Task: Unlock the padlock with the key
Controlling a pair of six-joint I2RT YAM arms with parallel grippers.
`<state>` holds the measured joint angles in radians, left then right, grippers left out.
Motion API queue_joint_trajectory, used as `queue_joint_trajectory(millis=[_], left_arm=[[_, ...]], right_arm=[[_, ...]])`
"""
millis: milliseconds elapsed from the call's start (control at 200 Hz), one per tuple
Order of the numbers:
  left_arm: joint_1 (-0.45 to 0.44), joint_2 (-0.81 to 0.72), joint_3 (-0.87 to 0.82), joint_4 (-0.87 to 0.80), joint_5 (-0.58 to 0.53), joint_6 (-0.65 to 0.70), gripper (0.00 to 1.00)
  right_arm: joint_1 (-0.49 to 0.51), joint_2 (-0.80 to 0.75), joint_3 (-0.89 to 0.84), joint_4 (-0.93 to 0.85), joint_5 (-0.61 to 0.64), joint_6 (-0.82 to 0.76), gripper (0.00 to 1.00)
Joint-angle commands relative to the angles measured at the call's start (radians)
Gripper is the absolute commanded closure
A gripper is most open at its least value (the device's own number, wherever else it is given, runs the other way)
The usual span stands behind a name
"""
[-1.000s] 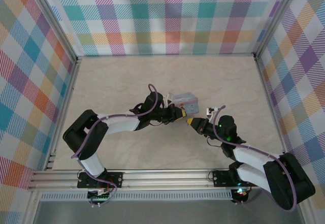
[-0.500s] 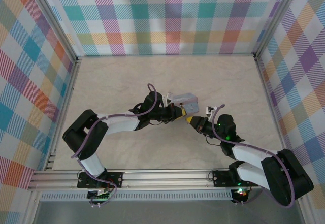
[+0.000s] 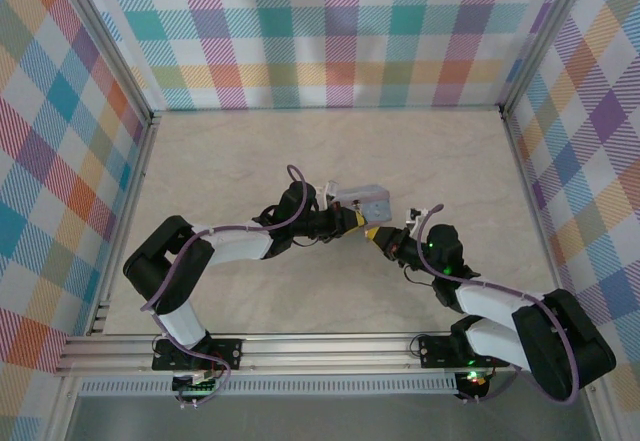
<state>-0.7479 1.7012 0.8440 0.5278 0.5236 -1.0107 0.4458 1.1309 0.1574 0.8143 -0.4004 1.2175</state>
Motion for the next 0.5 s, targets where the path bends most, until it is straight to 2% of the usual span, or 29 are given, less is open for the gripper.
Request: queue_joint_trajectory(millis=[0,275,495], left_arm=[[-0.004,0.004,-0.010,0.079,0.052,-0.014,1.00],[-0.007,0.004,-0.019,0.115,0.053,-0.019,1.00],[-0.013,0.009,-0.016,0.133,0.048,-0.028,1.00]], right_arm=[[0.002,-0.002,0.025,0.014,0.058,0.066,1.00],[0.001,-0.053,0.030,-0.055,0.092,0.171,1.00],[0.002,-0.060,0.047,-0.104,0.091,0.195,1.00]])
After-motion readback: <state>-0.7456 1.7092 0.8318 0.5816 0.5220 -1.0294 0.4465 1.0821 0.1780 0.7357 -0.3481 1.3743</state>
